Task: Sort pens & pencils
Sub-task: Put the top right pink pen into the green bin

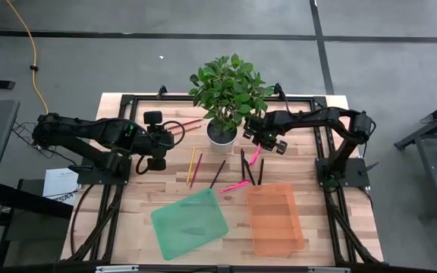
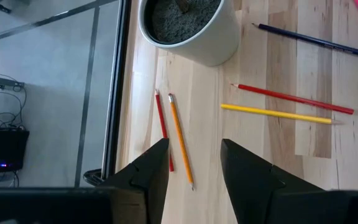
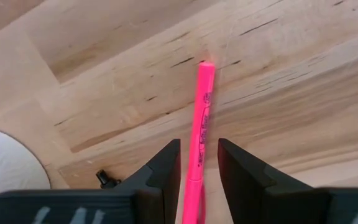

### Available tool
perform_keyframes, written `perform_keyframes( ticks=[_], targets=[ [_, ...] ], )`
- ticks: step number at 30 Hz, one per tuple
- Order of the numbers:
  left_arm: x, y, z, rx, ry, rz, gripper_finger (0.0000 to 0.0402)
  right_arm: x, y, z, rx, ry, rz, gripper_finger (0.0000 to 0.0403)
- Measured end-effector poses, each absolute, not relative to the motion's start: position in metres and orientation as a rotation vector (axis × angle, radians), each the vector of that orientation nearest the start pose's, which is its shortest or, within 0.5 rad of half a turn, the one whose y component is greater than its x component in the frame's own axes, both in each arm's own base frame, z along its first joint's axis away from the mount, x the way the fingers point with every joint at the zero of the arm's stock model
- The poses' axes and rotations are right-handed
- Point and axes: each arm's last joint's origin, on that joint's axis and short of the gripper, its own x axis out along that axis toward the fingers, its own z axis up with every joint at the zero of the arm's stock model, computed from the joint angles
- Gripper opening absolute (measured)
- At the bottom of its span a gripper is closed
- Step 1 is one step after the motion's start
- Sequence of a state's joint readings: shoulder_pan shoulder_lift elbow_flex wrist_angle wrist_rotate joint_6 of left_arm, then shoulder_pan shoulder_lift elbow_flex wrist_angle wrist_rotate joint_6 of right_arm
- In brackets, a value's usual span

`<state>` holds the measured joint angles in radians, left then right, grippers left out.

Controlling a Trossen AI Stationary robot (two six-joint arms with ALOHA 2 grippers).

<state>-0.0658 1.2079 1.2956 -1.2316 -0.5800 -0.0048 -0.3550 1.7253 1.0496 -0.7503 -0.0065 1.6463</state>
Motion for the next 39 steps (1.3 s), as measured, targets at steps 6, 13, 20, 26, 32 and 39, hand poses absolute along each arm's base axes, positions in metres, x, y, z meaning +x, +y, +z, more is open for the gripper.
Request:
perform_keyframes(
  ticks=[6,13,20,26,32,39],
  targets=[
    [0.204,0.002,0.348,0.362,1.094,0.459,0.0134,0.288,-0.107,0.154,1.587,0.875,-1.399,0.0096],
    [0.204,0.002,0.348,0.362,1.094,0.459,0.0134,0.289,-0.107,0.152,1.583,0.879,-1.402,0.0096],
    [0.204,0.002,0.348,0.362,1.094,0.459,0.0134,0.29,-0.108,0.148,1.578,0.886,-1.408,0.0096],
    [0.204,0.002,0.348,0.362,1.094,0.459,0.0134,0.292,-0.107,0.143,1.58,0.9,-1.404,0.0096],
    [0.204,0.002,0.348,0.362,1.094,0.459,0.0134,0.292,-0.107,0.143,1.577,0.899,-1.406,0.0096],
    [0.204,0.003,0.348,0.362,1.095,0.459,0.0133,0.292,-0.107,0.143,1.573,0.896,-1.41,0.0068]
  ],
)
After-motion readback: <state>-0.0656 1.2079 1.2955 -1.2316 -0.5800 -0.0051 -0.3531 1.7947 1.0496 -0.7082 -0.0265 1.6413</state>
